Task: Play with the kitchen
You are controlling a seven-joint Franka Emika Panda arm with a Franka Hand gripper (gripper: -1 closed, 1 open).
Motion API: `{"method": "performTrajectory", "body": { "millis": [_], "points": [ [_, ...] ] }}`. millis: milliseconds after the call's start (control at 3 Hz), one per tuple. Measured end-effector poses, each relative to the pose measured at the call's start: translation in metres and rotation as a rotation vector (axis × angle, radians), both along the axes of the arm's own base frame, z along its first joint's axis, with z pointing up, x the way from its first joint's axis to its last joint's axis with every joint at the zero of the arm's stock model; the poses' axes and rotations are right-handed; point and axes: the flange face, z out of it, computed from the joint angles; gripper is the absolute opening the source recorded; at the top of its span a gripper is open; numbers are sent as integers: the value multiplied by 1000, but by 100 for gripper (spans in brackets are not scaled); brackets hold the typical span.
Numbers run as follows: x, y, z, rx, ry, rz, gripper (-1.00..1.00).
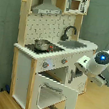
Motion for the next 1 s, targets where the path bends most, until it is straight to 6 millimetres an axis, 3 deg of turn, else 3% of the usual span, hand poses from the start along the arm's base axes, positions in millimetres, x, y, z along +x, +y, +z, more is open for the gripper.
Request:
{"method": "performTrajectory", "body": {
  "millis": [1000],
  "points": [
    [-18, 11, 49, -212, -104, 85, 100]
  ]
}}
